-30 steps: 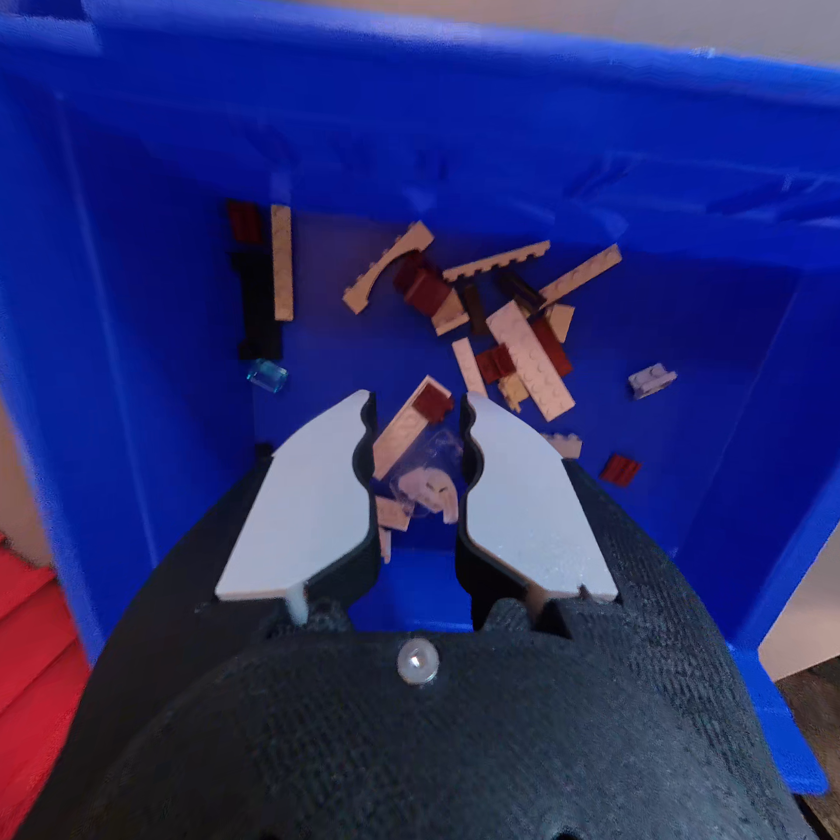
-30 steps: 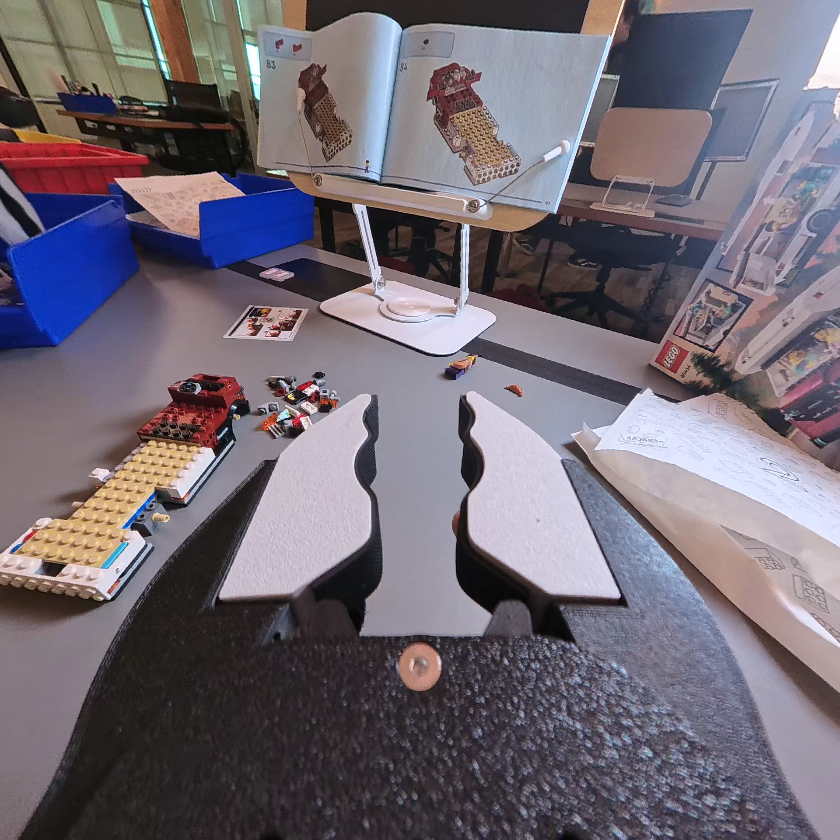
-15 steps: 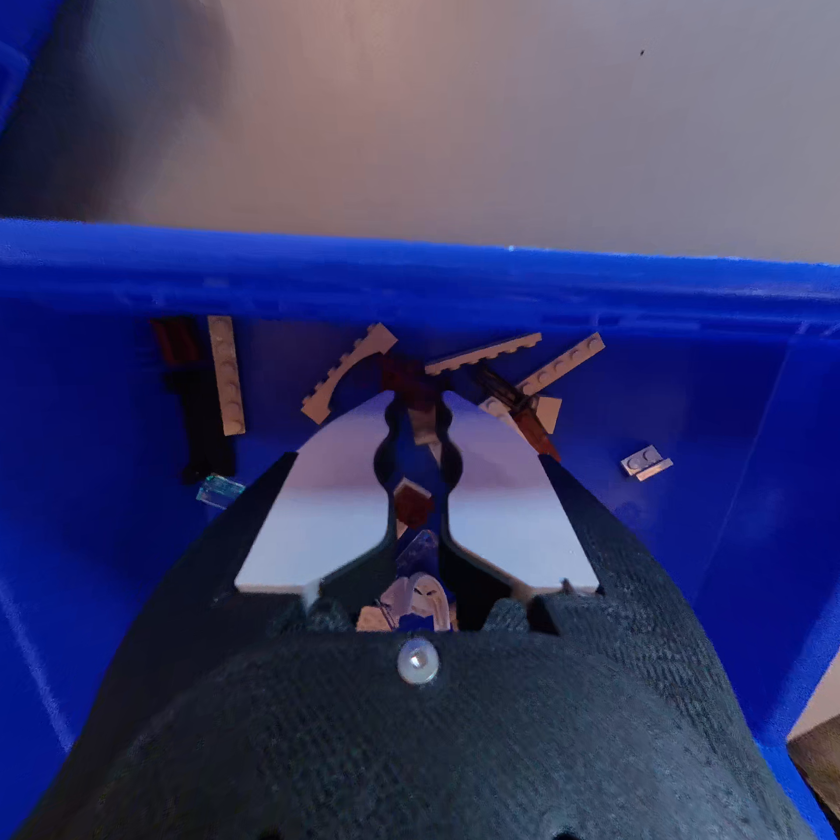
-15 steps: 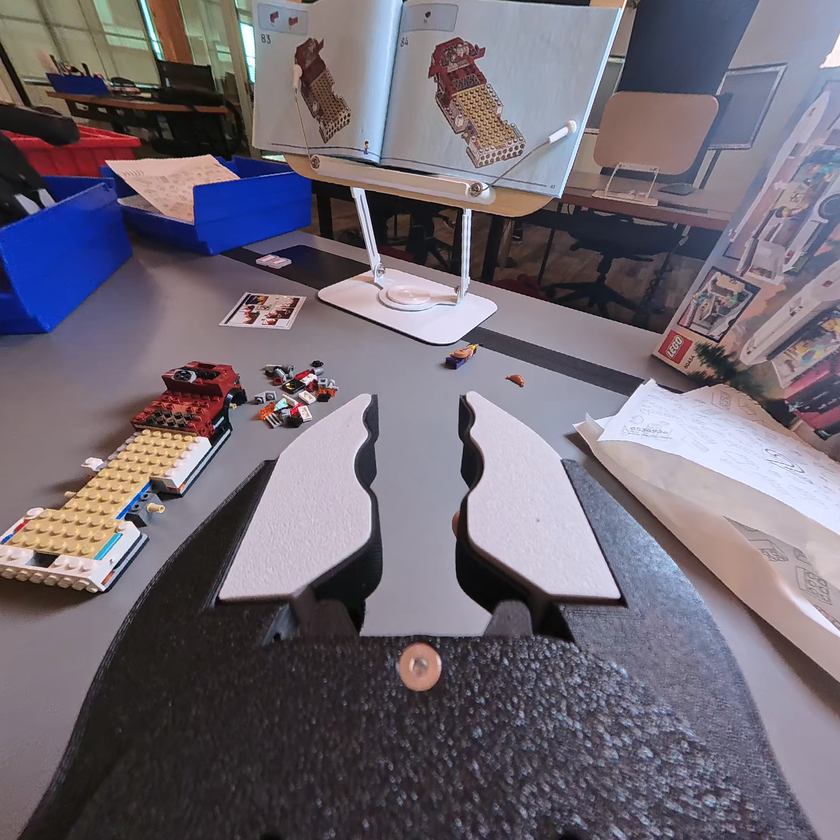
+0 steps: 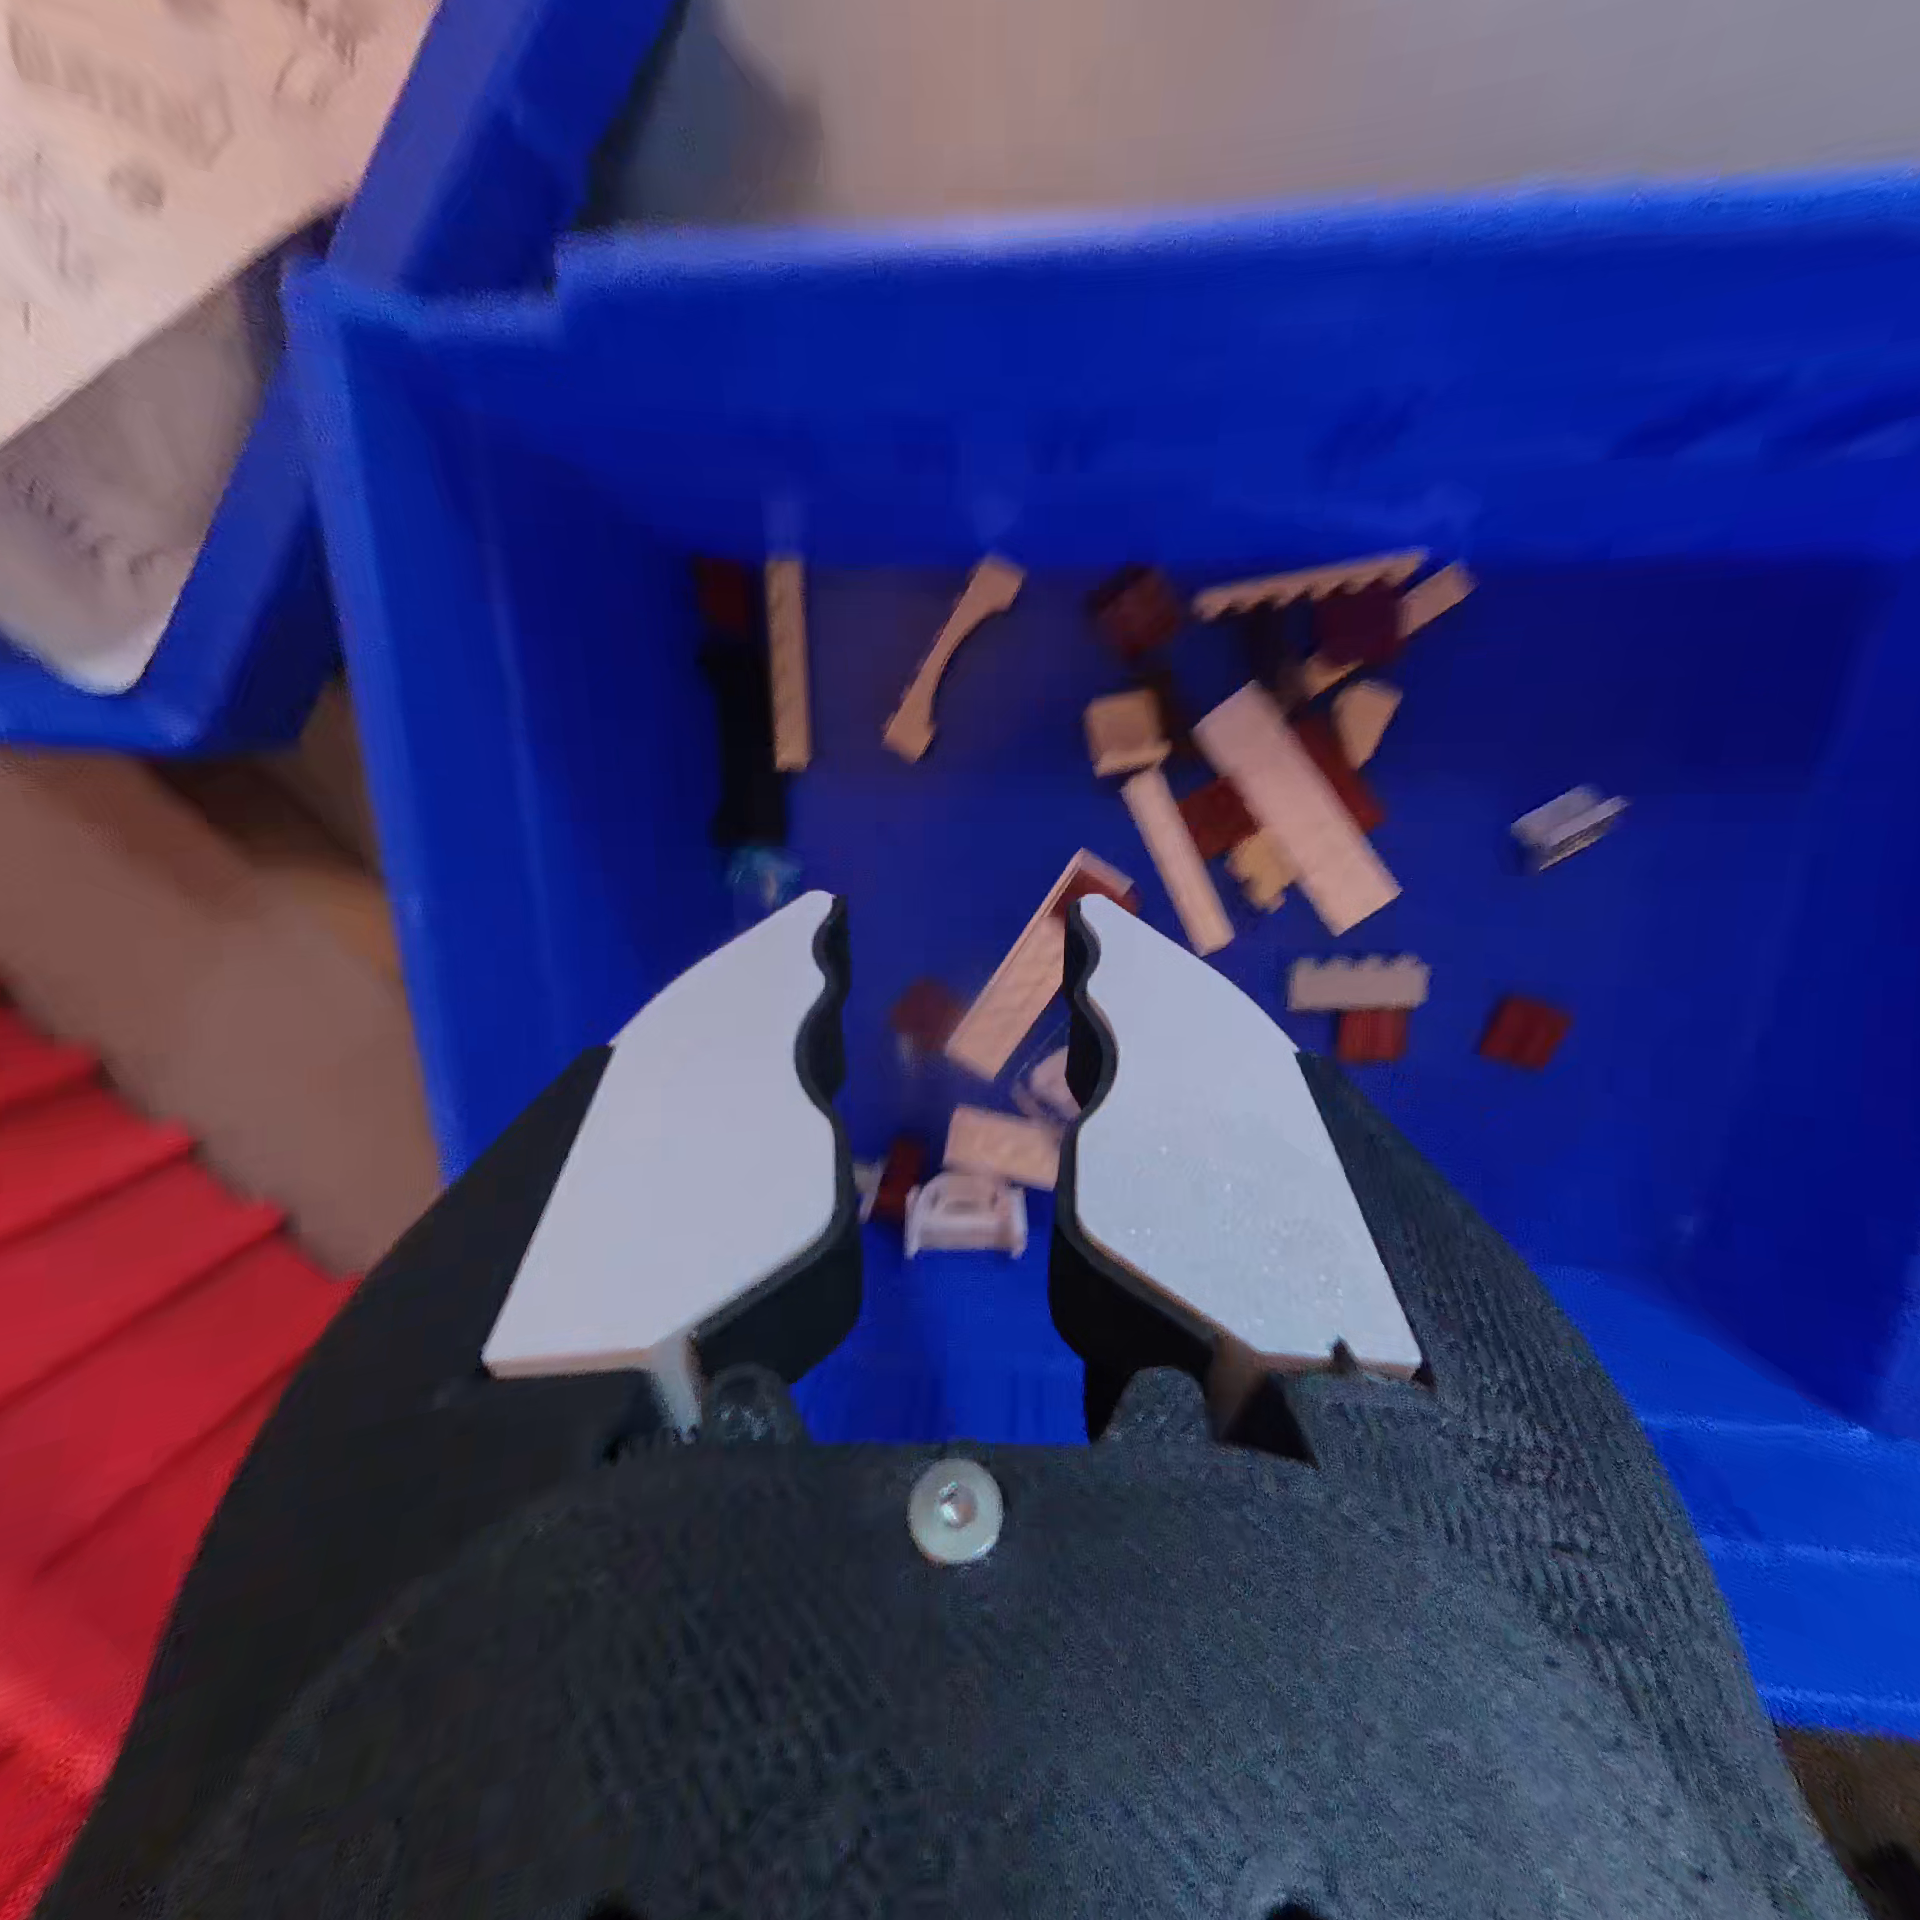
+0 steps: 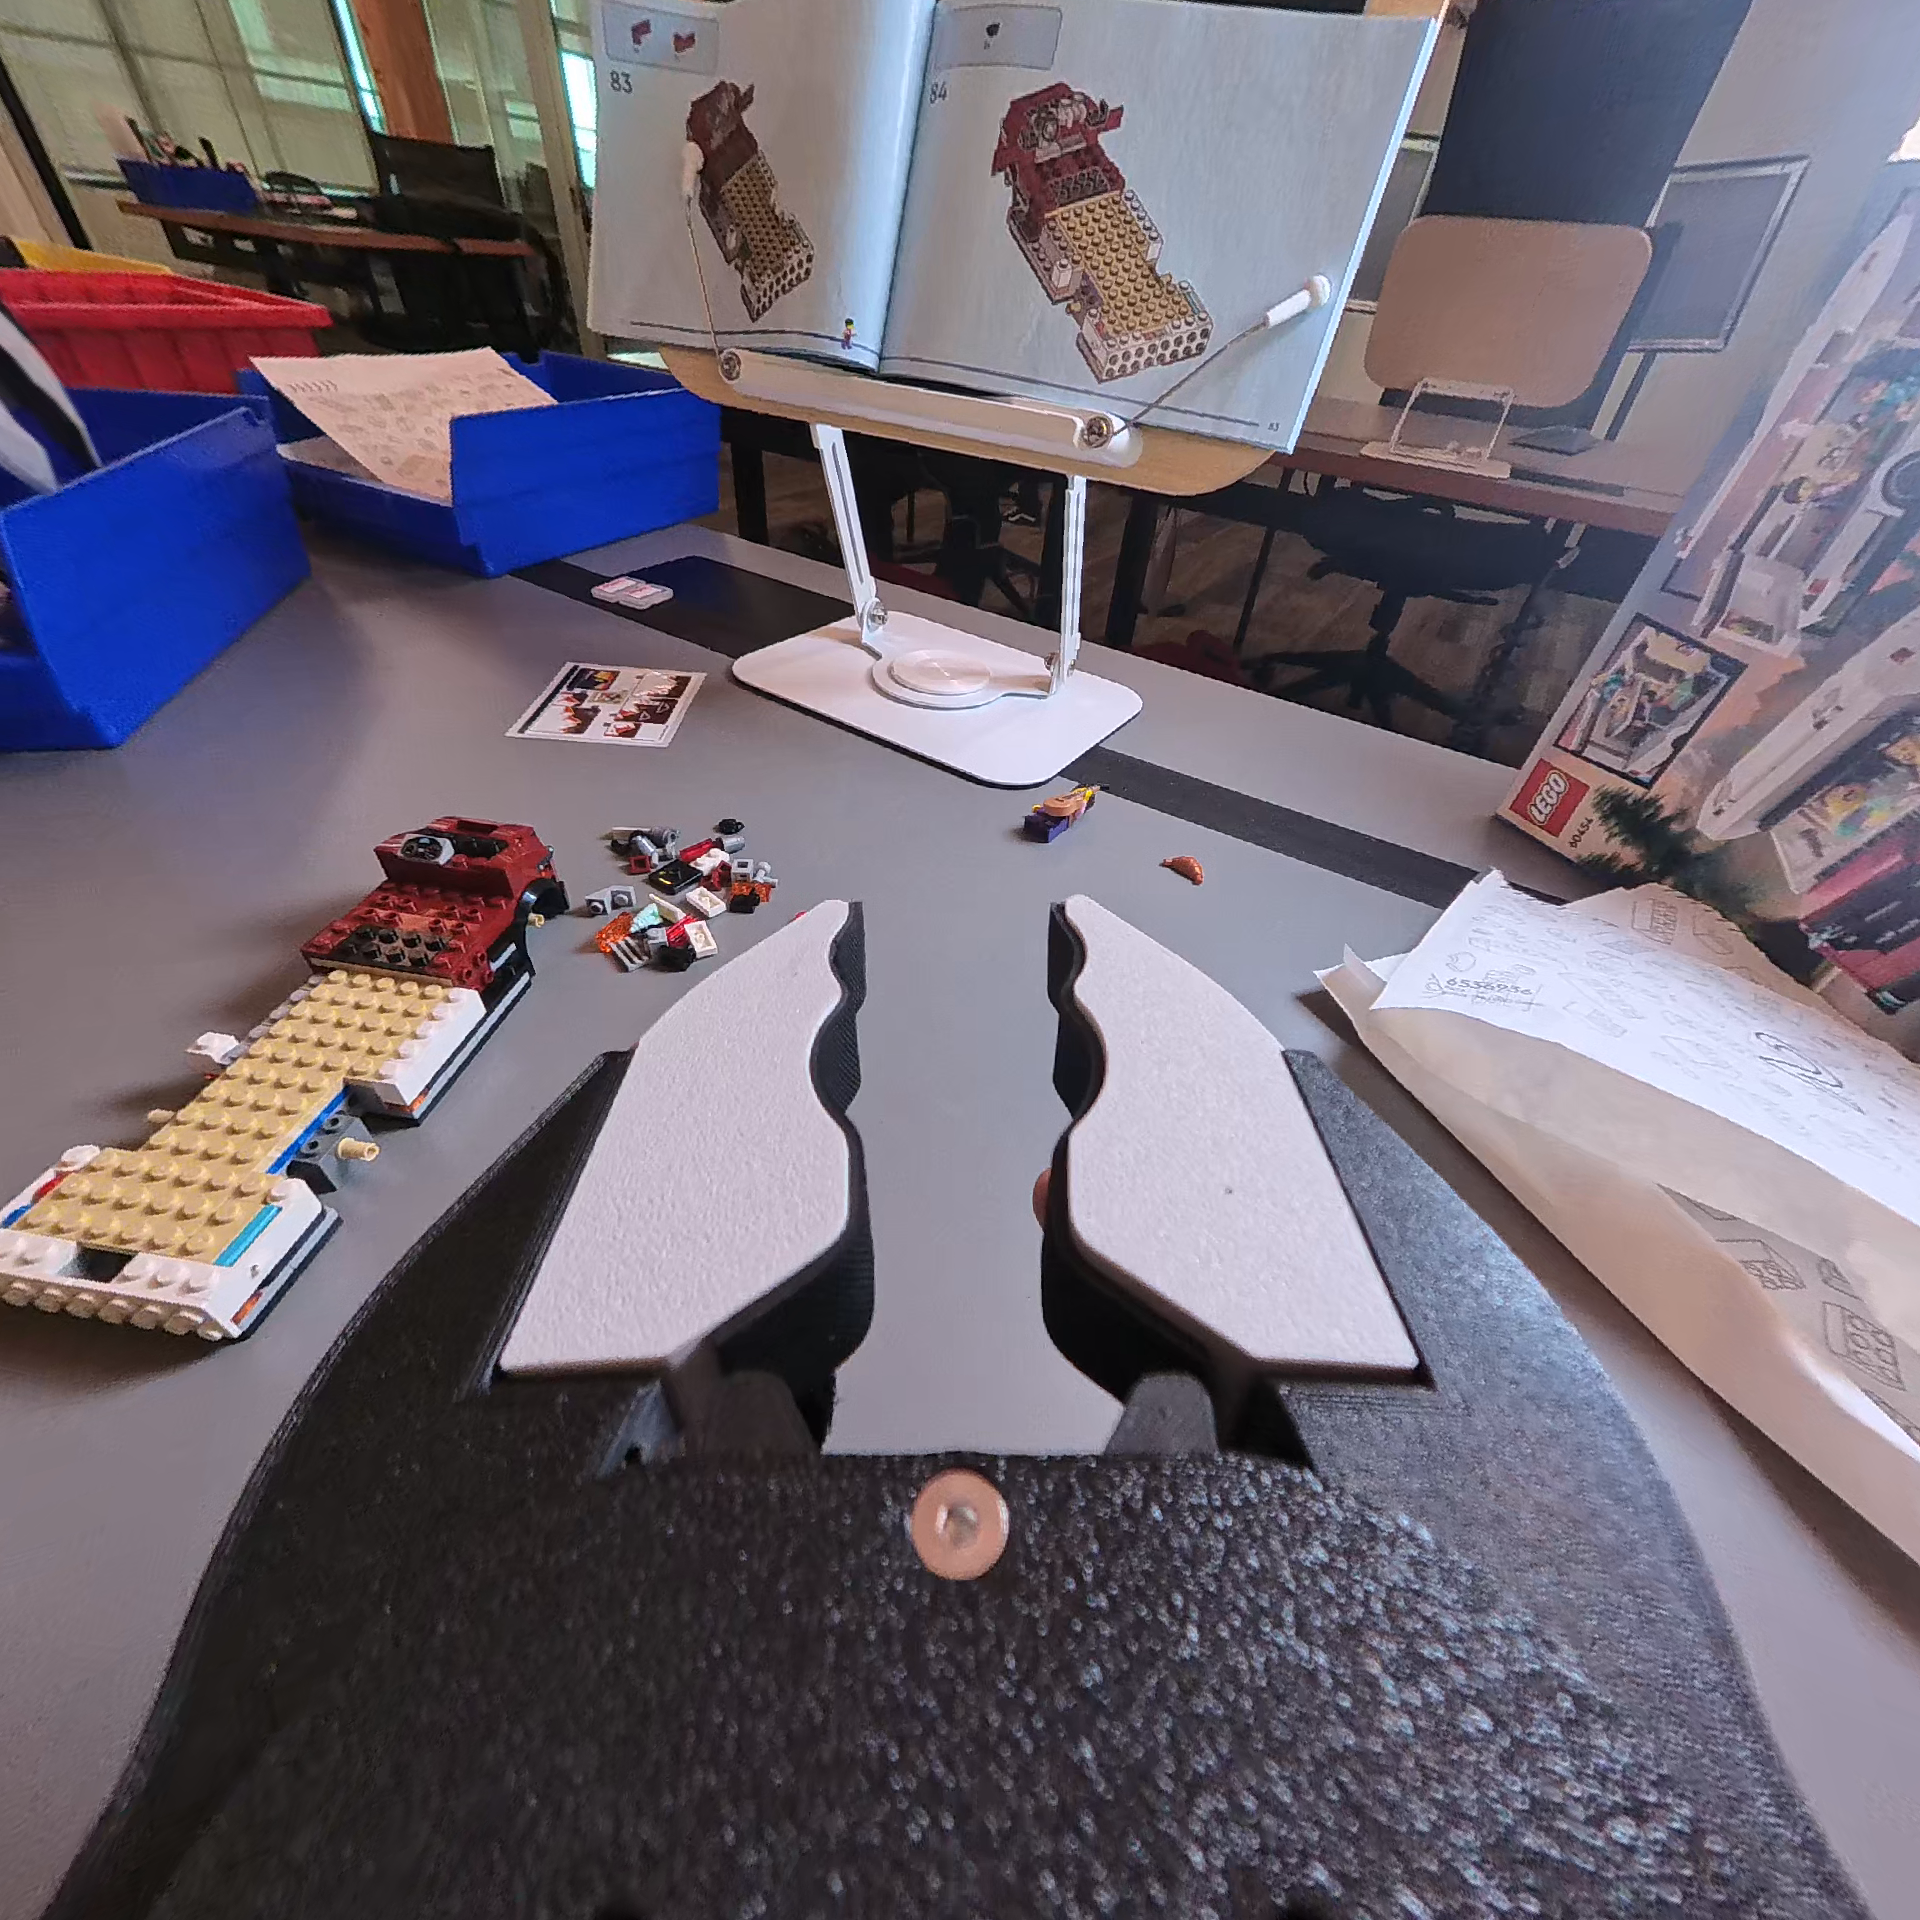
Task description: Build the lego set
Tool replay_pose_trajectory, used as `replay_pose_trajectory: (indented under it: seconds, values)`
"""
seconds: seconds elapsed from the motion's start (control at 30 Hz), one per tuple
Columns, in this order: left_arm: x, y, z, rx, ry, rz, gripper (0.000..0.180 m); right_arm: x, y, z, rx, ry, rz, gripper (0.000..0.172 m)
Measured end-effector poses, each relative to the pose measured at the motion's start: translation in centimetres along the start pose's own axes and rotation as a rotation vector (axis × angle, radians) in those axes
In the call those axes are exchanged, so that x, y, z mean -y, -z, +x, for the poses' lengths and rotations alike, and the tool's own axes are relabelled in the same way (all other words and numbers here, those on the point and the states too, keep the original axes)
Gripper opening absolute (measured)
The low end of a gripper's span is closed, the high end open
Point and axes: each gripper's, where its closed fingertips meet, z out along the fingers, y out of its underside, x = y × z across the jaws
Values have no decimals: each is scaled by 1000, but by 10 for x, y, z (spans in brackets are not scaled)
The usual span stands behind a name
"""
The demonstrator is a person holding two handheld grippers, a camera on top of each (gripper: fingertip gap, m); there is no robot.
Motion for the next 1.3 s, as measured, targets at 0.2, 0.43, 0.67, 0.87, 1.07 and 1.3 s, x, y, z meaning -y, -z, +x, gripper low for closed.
replay_pose_trajectory:
  seconds: [0.2, 0.43, 0.67, 0.87, 1.07, 1.3]
  values:
    - [-77, 4, -27, 147, -85, -475, 39, 2, 1, 0, -5, 14, 6, 34]
    - [-110, -12, -14, 81, -112, -769, 35, 2, 3, 2, -13, 15, 8, 34]
    - [-116, -20, -2, 10, -116, -854, 21, 1, 4, 3, -19, 15, 10, 34]
    - [-78, -13, 24, -105, -111, -626, 11, 2, 5, 3, -13, 15, 16, 34]
    - [-22, -8, 37, -151, -142, -299, 22, 0, 5, 1, -7, 13, 13, 34]
    - [-87, -18, -11, 32, -189, -636, 28, 2, 6, 2, -14, 20, 19, 34]
